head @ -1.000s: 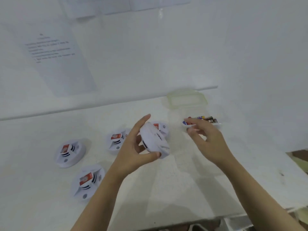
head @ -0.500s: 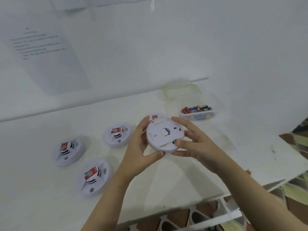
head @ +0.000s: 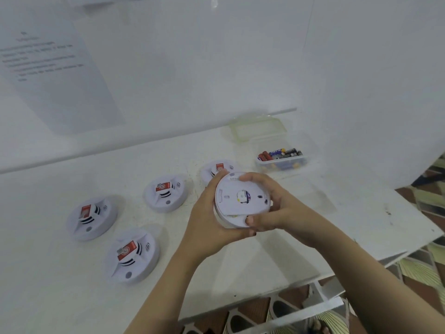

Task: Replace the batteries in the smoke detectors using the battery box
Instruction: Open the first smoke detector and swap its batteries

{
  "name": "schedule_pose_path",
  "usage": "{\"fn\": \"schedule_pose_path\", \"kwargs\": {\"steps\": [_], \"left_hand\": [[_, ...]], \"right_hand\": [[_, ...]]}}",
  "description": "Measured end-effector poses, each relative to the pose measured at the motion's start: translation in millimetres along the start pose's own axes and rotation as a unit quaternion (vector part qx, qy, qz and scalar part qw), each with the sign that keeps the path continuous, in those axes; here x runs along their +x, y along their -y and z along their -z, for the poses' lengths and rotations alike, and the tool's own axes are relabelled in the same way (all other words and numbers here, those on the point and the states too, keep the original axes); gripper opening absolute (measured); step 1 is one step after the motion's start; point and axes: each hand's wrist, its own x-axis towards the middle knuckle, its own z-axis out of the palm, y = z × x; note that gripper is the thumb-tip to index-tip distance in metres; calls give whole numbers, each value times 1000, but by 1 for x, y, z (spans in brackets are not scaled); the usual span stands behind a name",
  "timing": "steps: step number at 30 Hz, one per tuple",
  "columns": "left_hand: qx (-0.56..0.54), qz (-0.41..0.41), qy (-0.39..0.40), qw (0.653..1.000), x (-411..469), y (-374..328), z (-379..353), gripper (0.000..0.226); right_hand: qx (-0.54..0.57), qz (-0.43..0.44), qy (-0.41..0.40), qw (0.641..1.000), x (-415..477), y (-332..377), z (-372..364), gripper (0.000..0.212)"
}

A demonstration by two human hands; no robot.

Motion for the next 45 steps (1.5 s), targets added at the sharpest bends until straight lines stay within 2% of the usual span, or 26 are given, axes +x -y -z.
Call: {"fn": "schedule_pose_path", "kwargs": {"steps": [5, 13, 18, 21, 23, 26, 28, 34, 41, 43, 45], "left_hand": [[2, 20, -16, 1000, -3, 0, 2, 107], [19, 36, -45, 998, -16, 3, 12, 110], [28, 33, -33, 999, -25, 2, 20, 110], [40, 36, -15, 998, -29, 2, 27, 106], [61, 32, 3, 998, -32, 2, 32, 105], [71, 33, 4, 997, -36, 6, 40, 103], [76, 33, -3, 997, -37, 7, 46, 100], [102, 40, -12, 994, -42, 16, 50, 102], [134, 51, -21, 989, -50, 37, 42, 102], [147, 39, -28, 988, -52, 43, 41, 102], [152, 34, -43, 987, -54, 46, 40, 102]], "right_hand": [[-13, -24, 60, 998, 4, 7, 6, 67], [-32, -59, 91, 994, 15, 12, -2, 65], [-55, -92, 143, 984, 20, 16, -2, 67], [-107, -91, 170, 975, 25, 23, -3, 62], [-194, -51, 149, 968, 28, 30, -6, 54], [-377, 25, 94, 921, 29, 31, -8, 58], [-443, 60, 80, 891, 28, 26, -12, 62], [-553, 157, 74, 815, 29, 13, -22, 64], [-638, 211, 91, 735, 30, -1, -33, 60], [-631, 229, 72, 737, 29, -2, -32, 59], [-600, 225, 29, 767, 26, -5, -31, 57]]}}
